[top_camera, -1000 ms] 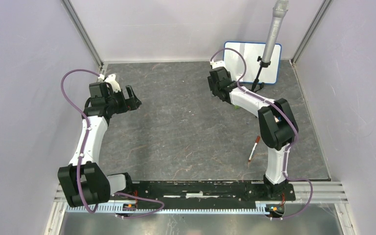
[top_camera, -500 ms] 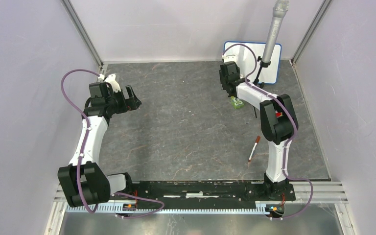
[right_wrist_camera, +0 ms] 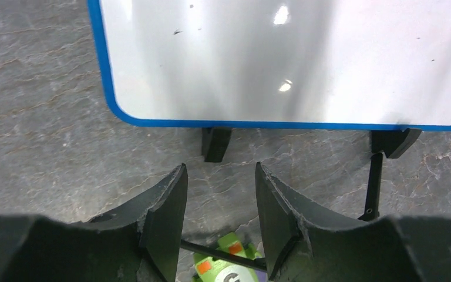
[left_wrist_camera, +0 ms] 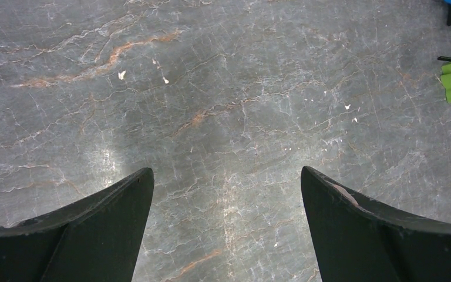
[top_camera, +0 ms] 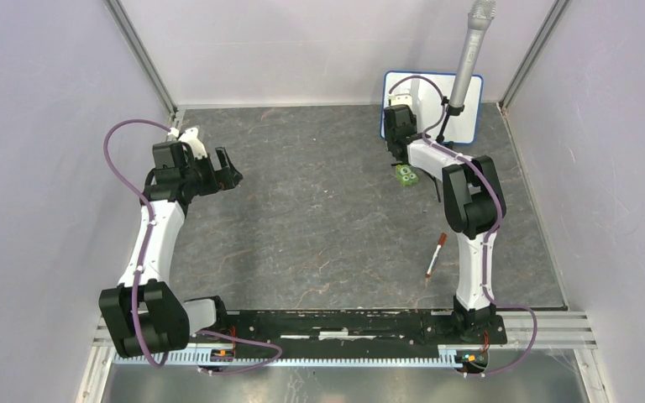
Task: Write a sentence on the whiteboard
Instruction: Move the whiteboard to the center of the board.
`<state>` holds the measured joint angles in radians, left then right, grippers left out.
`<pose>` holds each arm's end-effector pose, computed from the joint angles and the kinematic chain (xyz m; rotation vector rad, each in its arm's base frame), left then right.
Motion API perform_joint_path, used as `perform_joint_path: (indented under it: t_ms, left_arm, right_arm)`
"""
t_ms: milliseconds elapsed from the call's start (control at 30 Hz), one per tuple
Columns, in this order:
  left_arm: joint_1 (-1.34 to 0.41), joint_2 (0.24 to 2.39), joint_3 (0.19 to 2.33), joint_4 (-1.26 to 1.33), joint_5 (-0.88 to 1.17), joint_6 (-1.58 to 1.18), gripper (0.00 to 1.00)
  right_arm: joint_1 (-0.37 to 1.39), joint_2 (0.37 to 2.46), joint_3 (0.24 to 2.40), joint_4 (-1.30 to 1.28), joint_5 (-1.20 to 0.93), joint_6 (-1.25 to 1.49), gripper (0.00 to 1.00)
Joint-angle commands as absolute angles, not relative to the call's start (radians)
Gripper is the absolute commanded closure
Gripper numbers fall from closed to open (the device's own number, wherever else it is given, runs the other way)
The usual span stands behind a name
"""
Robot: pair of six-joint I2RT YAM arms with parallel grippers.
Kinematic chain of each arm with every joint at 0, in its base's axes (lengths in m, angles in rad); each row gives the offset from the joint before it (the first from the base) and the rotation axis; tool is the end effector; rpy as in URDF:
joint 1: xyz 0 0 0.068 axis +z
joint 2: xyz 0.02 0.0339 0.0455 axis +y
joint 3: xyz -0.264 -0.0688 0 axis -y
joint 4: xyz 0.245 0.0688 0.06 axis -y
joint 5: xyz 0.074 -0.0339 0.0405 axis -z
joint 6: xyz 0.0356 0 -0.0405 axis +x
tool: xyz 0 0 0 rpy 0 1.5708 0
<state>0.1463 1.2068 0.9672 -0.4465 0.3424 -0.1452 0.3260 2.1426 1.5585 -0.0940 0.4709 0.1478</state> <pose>0.2604 0.0263 0.2922 -0.1432 2.2331 -0.3850 0.4624 0.1393 0.1841 0.0548 2.1751 -0.2613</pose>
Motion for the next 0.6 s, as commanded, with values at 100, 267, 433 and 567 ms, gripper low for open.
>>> perform_joint_path:
  t_ms: [100,267,433,567]
  left_arm:
    - [0.148,1.183,0.962,-0.405,0.353,-0.181,0.00]
    - [0.149,1.174,0.954,-0.395,0.351,-0.181,0.00]
    - [0.148,1.172,0.950,-0.386,0.351,-0.181,0.00]
    - [0.149,1.180,0.950,-0.383,0.351,-0.183,0.00]
  right_arm:
    - [0.304,2.175,1.601,-0.011,0.464,0.143,0.48]
    - [0.290,2.200,1.615,-0.008,0.436,0.160,0.48]
    - [0.276,2.226,1.624,-0.008,0.412,0.180,0.49]
    - [0.275,2.238,1.624,-0.008,0.398,0.173,0.51]
